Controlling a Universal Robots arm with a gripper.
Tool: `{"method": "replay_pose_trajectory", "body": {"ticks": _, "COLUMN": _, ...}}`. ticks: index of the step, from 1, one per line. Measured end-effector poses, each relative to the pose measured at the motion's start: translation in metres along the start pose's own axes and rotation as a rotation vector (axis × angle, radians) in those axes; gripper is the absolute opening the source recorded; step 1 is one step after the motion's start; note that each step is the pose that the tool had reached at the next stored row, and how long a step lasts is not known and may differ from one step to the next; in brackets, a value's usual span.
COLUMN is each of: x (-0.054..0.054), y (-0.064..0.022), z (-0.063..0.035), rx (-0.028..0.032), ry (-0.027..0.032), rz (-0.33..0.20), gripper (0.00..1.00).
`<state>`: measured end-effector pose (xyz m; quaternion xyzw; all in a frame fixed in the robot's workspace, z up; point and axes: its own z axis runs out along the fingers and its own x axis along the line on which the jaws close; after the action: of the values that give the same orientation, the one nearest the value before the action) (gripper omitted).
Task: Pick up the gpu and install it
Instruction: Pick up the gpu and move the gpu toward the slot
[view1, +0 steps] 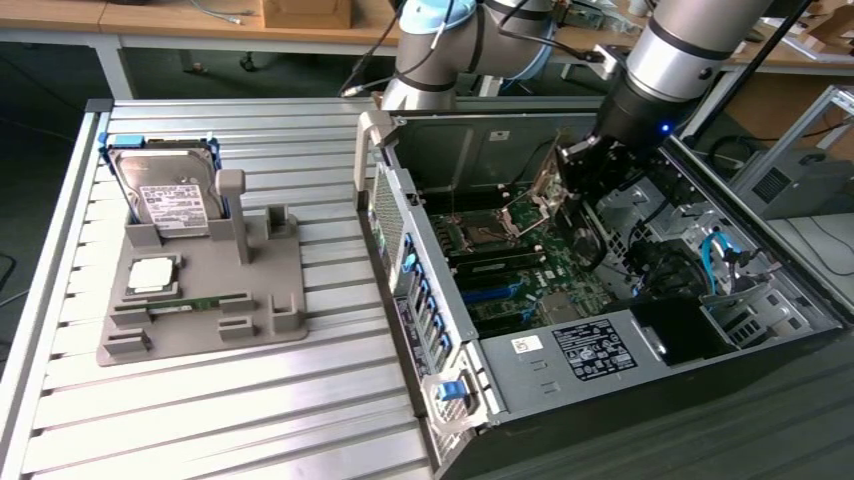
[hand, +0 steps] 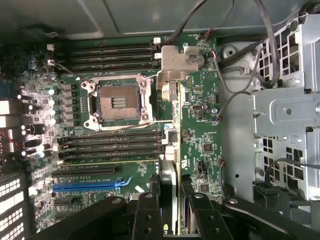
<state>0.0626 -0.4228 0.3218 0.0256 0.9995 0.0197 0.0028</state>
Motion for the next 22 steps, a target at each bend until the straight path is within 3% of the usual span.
{"method": "replay_pose_trajectory", "body": {"ticks": 7, "x": 0.0006, "y": -0.0001, "z": 0.0006, "rx": -0.0004, "ry": 0.0038, "rz": -0.096, "gripper": 0.27}}
{"method": "replay_pose_trajectory", "body": {"ticks": 22, "x": 0.0007, "y": -0.0001, "z": 0.0022, "rx": -0.0006, "ry": 0.0047, "rz": -0.118, "gripper": 0.27}}
